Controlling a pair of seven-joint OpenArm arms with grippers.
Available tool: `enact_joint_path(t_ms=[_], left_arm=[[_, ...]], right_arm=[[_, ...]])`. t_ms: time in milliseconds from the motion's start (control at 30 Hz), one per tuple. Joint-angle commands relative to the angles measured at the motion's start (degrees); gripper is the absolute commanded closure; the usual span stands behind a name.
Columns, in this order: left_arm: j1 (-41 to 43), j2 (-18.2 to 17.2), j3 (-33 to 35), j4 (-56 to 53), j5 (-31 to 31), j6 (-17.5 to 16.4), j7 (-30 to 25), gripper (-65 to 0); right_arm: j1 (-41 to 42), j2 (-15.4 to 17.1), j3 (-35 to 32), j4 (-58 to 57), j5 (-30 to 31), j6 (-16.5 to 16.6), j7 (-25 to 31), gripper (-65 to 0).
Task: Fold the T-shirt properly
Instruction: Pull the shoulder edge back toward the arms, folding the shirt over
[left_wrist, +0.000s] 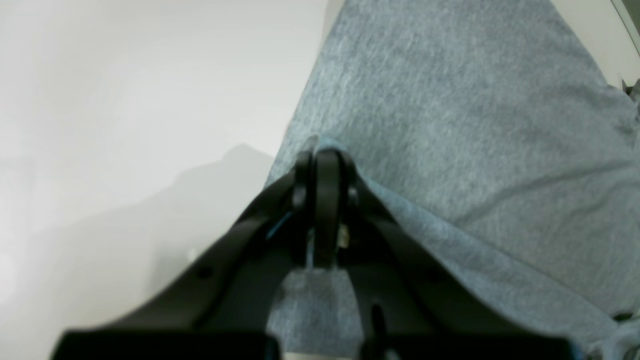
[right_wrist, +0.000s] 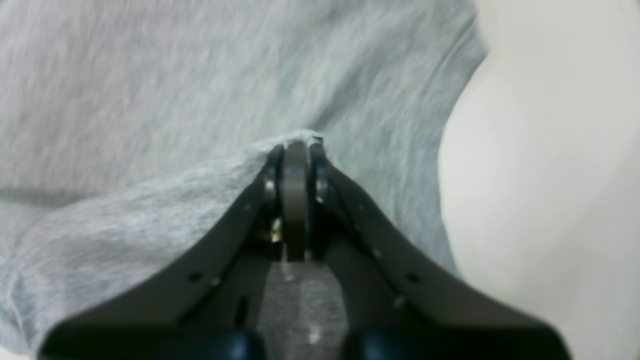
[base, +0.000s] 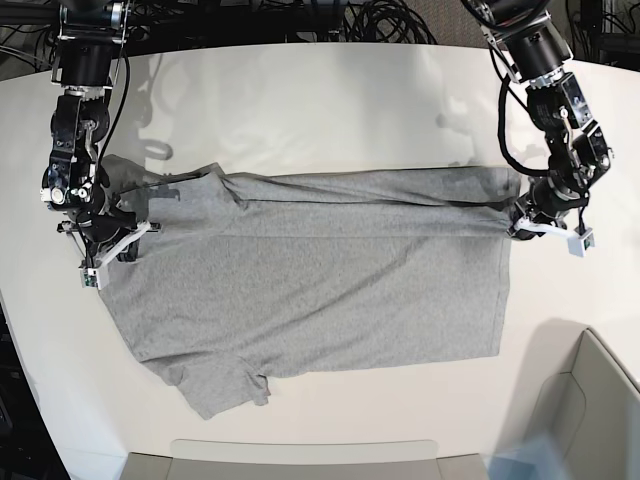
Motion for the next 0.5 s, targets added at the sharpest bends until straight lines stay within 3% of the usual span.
enact_joint_path(t_ms=[0, 200, 467], left_arm=[[-1.81, -0.84, -0.12, 0.24, -0.51, -0.1, -1.05, 0.0], [-3.48, -0.84, -0.3, -3.01, -0.51, -0.1, -2.02, 0.0], [-3.74, -0.84, 0.05, -5.47, -0.51, -0.1, -4.83, 0.0]], right_arm=[[2.27, 0.84, 0.25, 0.44, -0.09, 0.12, 1.58, 0.0], [7.9, 0.84, -0.45, -3.87, -0.27, 0.12, 1.67, 0.0], [13.35, 2.6, -9.68, -12.84, -0.27, -0.14, 6.33, 0.0]])
